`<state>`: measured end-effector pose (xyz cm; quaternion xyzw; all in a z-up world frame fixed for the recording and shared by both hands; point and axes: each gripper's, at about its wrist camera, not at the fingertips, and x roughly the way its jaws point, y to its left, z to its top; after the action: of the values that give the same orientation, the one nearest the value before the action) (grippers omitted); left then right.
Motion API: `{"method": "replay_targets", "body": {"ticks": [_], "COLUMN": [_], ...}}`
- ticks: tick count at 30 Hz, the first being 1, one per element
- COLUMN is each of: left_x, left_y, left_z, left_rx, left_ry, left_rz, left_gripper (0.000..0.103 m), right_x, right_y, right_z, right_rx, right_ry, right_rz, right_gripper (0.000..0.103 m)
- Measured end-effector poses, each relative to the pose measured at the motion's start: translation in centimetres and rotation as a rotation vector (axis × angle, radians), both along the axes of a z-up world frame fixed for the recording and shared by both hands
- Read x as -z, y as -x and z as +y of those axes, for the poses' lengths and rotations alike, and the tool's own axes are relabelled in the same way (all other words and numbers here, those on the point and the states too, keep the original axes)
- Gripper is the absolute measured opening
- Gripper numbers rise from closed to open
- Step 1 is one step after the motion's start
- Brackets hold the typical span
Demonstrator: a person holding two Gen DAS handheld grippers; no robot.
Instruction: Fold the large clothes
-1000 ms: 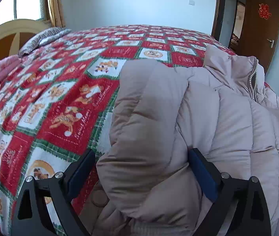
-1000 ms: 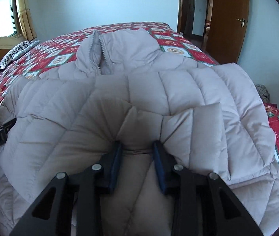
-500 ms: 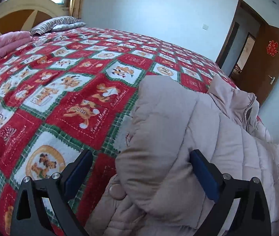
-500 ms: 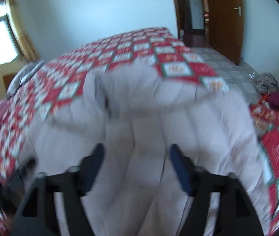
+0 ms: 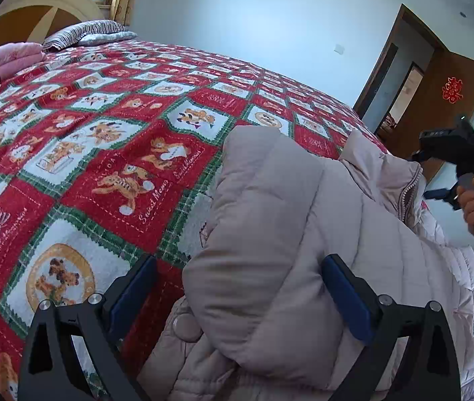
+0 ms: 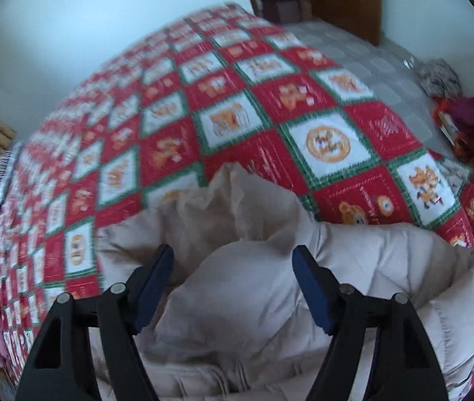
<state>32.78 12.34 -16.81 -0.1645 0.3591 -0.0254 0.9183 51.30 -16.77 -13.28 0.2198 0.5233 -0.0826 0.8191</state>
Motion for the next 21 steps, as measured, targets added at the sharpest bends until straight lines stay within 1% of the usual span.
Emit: {"method": "replay_targets", "body": {"ticks": [2,3,4,5,6,7,9,11,13,15,16,17,19,20,21], "left_x": [0.1,0.2,0.2,0.3,0.3,0.3,0.3,0.3,0.3,0.3,0.3,0.1,-0.6,-1.3,-2.6], "left_y": [-0.1,-0.1,-0.1,0.0,0.0,0.0,0.0,-0.1,-0.2,-0.3,-0.3,-0.3,-0.2,-0.1,0.0], "left_z": [0.0,0.1,0.1,0.1,0.1,0.1,0.1,0.1,0.0,-0.3,-0.5,-0.7,-1.0,-1.3,-1.6], "left_rx": [0.003,0.004,0.004,0.004,0.004,0.004,0.004,0.005,0.005,0.006,0.010,0.020,0.036,0.053,0.072], "left_ry": [0.009,0.014,0.017,0.019,0.020,0.019,0.017,0.014,0.005,-0.015,-0.024,-0.034,-0.053,-0.062,-0.055], "left_rz": [0.006,0.009,0.010,0.009,0.009,0.010,0.011,0.018,0.025,0.033,0.036,0.038,0.038,0.043,0.033], "left_gripper": [0.099,0.099,0.099,0.099,0.099,0.099,0.099,0.099,0.099,0.099,0.099,0.099,0.099,0.099,0.099], "right_x": [0.9,1.0,1.2,1.1,0.8,0.5,-0.5,-0.5,1.0,3.6,4.4,4.5,4.5,4.6,4.6], "right_y": [0.1,0.3,0.8,1.4,2.0,2.5,4.6,6.8,8.5,9.8,10.5,11.1,12.3,12.8,13.3], "right_z": [0.0,-0.1,-0.3,-0.6,-1.0,-1.5,-2.6,-3.7,-5.1,-6.4,-6.9,-6.9,-6.0,-5.7,-5.6], "right_rx": [-0.022,-0.033,-0.047,-0.061,-0.070,-0.077,-0.103,-0.116,-0.116,-0.117,-0.110,-0.121,-0.145,-0.143,-0.138], "right_ry": [0.005,0.002,0.000,-0.003,-0.008,-0.006,0.054,0.126,0.156,0.115,0.095,0.114,0.189,0.214,0.231], "right_rz": [0.032,0.035,0.041,0.043,0.031,0.021,0.004,0.005,0.025,0.040,-0.012,-0.072,-0.167,-0.202,-0.232], "right_gripper": [0.075,0.065,0.037,0.025,0.017,0.013,0.012,0.011,0.011,0.011,0.008,0.007,0.007,0.007,0.007]}}
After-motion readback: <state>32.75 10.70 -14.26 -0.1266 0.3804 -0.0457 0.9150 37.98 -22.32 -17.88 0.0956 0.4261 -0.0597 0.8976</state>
